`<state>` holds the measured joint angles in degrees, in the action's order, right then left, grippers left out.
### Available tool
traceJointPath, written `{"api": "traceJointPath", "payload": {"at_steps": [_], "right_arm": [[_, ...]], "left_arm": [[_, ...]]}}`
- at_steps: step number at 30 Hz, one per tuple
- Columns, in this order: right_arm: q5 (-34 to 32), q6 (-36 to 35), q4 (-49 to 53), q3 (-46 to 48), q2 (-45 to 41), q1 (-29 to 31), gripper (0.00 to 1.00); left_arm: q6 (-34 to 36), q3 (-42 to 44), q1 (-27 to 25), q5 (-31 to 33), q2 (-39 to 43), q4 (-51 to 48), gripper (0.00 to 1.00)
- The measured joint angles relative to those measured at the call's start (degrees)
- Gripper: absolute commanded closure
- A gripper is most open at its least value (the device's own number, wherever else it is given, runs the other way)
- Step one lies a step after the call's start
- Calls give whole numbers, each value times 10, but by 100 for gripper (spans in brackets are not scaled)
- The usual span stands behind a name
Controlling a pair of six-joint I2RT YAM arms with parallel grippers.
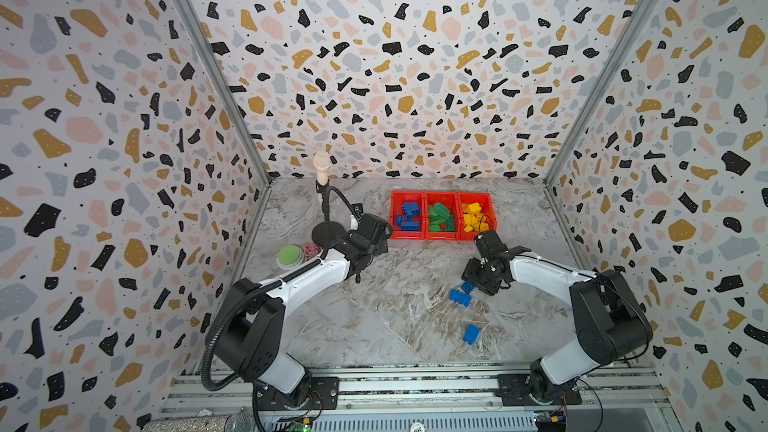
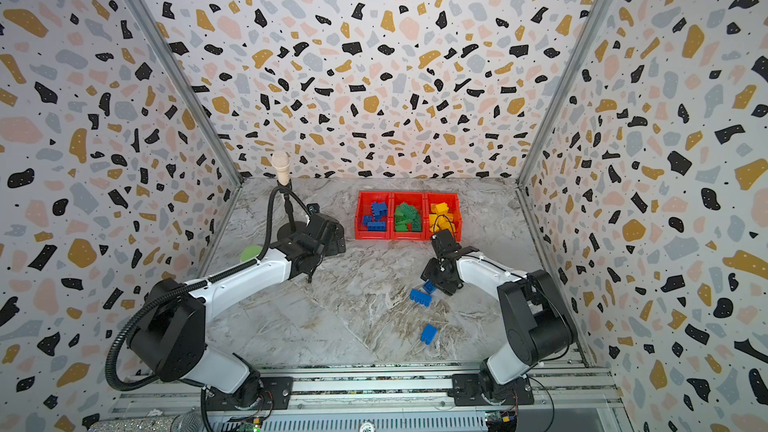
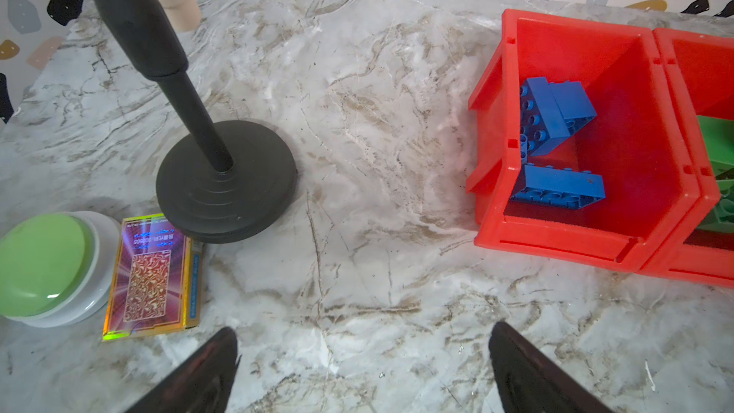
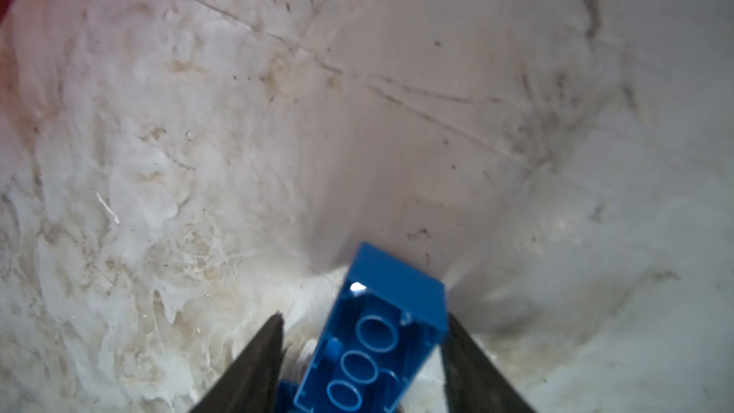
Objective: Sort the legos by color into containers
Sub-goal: 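Grasp a blue 2x3 brick with the right gripper while the left withdraws, then carry the blue brick with the right gripper and drop it into the blue bin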
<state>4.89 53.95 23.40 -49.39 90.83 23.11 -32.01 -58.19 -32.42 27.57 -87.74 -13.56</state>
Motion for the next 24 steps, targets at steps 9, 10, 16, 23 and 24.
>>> {"api": "traceJointPath", "payload": {"at_steps": [9,10,16,23,24], "right_arm": [[-6,-10,22,-96,73,31,67],[-6,-14,30,-109,79,34,67],[-2,-41,77,-224,101,47,67],[31,-74,53,-398,146,47,67],[36,-81,47,-424,160,46,67]], "left_arm": [[10,29,36,-7,0,44,0],[11,32,39,-7,0,49,0],[14,55,51,-9,20,62,0],[20,72,72,-9,63,66,0],[22,72,76,-9,66,66,0]]}}
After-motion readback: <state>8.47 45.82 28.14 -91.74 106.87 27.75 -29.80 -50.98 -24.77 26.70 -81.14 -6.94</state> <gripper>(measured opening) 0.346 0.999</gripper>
